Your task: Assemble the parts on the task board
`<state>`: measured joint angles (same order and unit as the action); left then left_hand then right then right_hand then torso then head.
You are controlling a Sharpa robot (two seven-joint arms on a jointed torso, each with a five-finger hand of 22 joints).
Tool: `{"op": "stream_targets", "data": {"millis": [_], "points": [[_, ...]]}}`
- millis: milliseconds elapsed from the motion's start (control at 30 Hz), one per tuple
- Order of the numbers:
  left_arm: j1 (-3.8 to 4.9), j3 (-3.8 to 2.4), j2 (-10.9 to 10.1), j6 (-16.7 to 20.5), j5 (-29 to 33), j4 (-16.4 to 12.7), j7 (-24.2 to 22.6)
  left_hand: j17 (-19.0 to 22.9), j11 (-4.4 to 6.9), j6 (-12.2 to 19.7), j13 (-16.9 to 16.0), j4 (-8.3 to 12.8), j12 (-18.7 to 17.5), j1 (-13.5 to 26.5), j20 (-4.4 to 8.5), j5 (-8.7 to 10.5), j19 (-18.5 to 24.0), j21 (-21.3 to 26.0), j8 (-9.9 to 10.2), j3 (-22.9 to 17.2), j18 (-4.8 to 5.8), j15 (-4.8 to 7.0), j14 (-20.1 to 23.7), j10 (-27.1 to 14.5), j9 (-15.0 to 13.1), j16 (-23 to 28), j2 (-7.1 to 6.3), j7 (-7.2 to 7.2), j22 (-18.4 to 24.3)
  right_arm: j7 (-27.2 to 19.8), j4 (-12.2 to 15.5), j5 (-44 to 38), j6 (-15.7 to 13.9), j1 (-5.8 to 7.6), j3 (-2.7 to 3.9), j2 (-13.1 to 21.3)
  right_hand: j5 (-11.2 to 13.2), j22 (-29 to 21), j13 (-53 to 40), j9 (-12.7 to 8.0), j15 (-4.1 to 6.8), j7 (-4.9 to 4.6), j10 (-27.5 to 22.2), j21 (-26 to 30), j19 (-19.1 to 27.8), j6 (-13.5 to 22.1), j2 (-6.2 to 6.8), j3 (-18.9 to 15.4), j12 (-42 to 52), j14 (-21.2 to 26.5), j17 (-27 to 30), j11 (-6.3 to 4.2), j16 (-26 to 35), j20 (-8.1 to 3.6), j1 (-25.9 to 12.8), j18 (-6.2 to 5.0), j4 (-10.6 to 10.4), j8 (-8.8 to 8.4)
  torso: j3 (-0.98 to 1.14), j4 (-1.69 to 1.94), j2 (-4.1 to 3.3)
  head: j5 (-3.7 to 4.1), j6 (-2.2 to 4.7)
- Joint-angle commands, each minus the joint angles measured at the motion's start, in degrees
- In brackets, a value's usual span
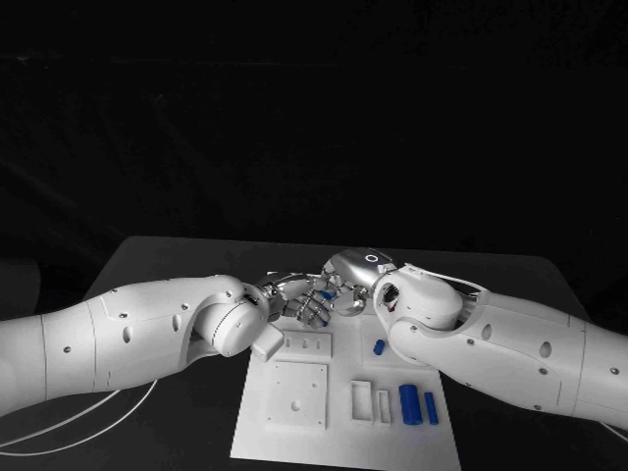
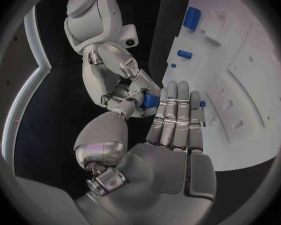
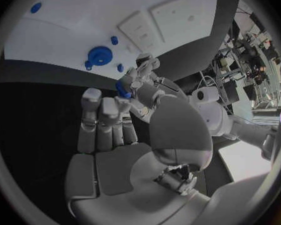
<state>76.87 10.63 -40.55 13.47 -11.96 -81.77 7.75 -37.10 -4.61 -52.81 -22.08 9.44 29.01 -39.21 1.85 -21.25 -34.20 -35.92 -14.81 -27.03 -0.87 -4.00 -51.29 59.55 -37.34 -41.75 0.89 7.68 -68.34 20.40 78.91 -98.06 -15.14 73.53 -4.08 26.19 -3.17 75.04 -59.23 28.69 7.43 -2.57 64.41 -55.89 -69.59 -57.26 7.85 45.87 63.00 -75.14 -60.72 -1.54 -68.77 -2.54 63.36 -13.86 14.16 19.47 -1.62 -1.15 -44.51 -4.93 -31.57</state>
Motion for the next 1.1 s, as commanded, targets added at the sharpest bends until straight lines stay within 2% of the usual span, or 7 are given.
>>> {"op": "stream_targets", "data": {"millis": [33, 267, 533, 600, 767, 833, 1100], "points": [[0.28, -0.3, 0.3, -1.0, 0.7, -0.3, -1.8, 0.1, -0.09, 0.1, 0.1, 0.2, -0.1, 0.5, -0.14, -0.06, 0.4, 0.3, 0.4, -0.2, 0.86, 0.01, 0.3, -0.5, -0.1, -0.2, 0.02, 0.26, -0.1, -0.7, 0.6, -0.4, 1.8, -0.28, -0.23, -0.4, 0.4, 0.3, 0.1, 0.6, 0.19, -2.27, 0.5, -0.2, -0.5, -2.6, 0.03, 0.3, -0.3, -0.2, 0.0, -0.01, 0.4, -0.05, -0.4, -1.14, -0.1, 0.25, 0.03, -0.03, 0.0, -0.09, 0.0], [0.28, -0.3, 0.3, -1.3, 0.9, -0.3, -1.8, 0.2, -0.14, 0.2, 0.3, 0.3, -0.1, 1.9, -0.24, 0.97, 0.7, 0.4, 0.6, -0.8, 0.87, -0.06, 0.4, -0.5, -0.2, -0.3, 2.66, 0.32, -0.2, -0.6, 0.8, -0.5, 2.1, -0.3, -0.32, -0.4, 0.4, 0.3, 0.1, 0.6, 0.19, -2.27, 0.5, -0.2, -0.5, -2.7, 0.03, 0.4, -0.3, -0.2, 0.0, -0.01, 0.4, -0.04, -0.4, -1.14, -0.1, 0.24, 0.04, -0.03, 0.0, -0.1, -0.01], [0.28, -0.3, 0.5, -1.4, 1.1, -0.2, -2.0, 0.3, -0.14, 0.1, 0.4, 0.7, -0.1, 2.9, -0.28, 1.35, 0.7, 0.4, 0.6, -0.8, 0.87, -0.08, 0.4, -0.5, -0.3, -0.4, 3.4, 0.36, -0.3, -0.6, 0.7, -0.5, 2.5, -0.34, -0.48, -0.6, 0.4, 0.3, 0.1, 0.6, 0.19, -2.27, 0.5, -0.2, -0.5, -2.7, 0.02, 0.4, -0.3, -0.2, 0.0, -0.01, 0.4, -0.03, -0.4, -1.14, -0.1, 0.23, 0.05, -0.05, -0.01, -0.24, -0.04], [0.28, -0.3, 0.5, -1.5, 1.2, -0.2, -2.2, 0.3, -0.06, -0.1, 0.4, 1.0, 0.0, 3.2, -0.28, 1.4, 0.8, 0.5, 0.6, -0.9, 0.87, -0.05, 0.3, -0.4, -0.4, -0.5, 4.16, 0.26, -0.3, -0.6, 0.7, -0.5, 2.5, -0.36, -0.54, -0.6, 0.4, 0.3, 0.1, 0.6, 0.19, -2.27, 0.5, -0.2, -0.5, -2.7, 0.03, 0.4, -0.3, -0.2, 0.0, -0.01, 0.4, -0.02, -0.4, -1.14, -0.1, 0.23, 0.04, -0.03, 0.02, -0.27, -0.09], [0.28, -0.3, 0.6, -1.8, 1.2, -0.2, -2.1, 0.4, 0.04, -0.3, 0.5, 2.8, 0.1, 3.6, -0.3, 1.3, 0.9, 0.4, 0.6, -1.4, 0.87, -0.03, 0.3, -0.2, -0.5, -0.7, 6.67, 0.14, -0.4, -0.6, 0.6, -0.5, 2.6, -0.39, -0.61, -0.6, 0.4, 0.3, 0.1, 0.6, 0.19, -2.28, 0.5, -0.2, -0.5, -2.7, 0.03, 0.4, -0.3, -0.2, 0.0, 0.0, 0.4, -0.02, -0.4, -1.14, -0.1, 0.22, 0.03, -0.01, 0.0, -0.31, -0.12], [0.28, -0.3, 0.6, -1.9, 1.2, -0.2, -2.1, 0.4, 0.05, -0.4, 0.6, 4.6, 0.1, 3.5, -0.37, 1.29, 1.0, 0.4, 0.6, -1.7, 0.87, -0.05, 0.3, -0.2, -0.6, -0.8, 8.19, 0.14, -0.5, -0.6, 0.6, -0.5, 2.6, -0.39, -0.63, -0.6, 0.4, 0.3, 0.1, 0.6, 0.19, -2.28, 0.5, -0.2, -0.5, -2.7, 0.02, 0.4, -0.3, -0.2, 0.0, 0.0, 0.4, -0.01, -0.4, -1.14, -0.1, 0.22, 0.02, -0.02, 0.01, -0.3, -0.12], [0.28, -0.3, 0.7, -2.0, 1.6, -0.1, -2.6, 0.5, 0.24, -0.9, 0.8, 7.0, 0.1, 3.4, -0.43, 1.15, 1.0, 0.4, 0.6, -2.6, 0.87, -0.06, 0.3, 0.3, -0.8, -1.0, 10.73, -0.02, -0.7, -0.6, 0.5, -0.5, 2.9, -0.43, -0.73, -0.7, 0.4, 0.2, 0.1, 0.6, 0.18, -2.28, 0.5, -0.2, -0.5, -2.7, 0.01, 0.5, -0.3, -0.2, 0.0, 0.0, 0.4, 0.0, -0.4, -1.14, -0.1, 0.21, 0.01, -0.03, 0.01, -0.42, -0.18]]}}
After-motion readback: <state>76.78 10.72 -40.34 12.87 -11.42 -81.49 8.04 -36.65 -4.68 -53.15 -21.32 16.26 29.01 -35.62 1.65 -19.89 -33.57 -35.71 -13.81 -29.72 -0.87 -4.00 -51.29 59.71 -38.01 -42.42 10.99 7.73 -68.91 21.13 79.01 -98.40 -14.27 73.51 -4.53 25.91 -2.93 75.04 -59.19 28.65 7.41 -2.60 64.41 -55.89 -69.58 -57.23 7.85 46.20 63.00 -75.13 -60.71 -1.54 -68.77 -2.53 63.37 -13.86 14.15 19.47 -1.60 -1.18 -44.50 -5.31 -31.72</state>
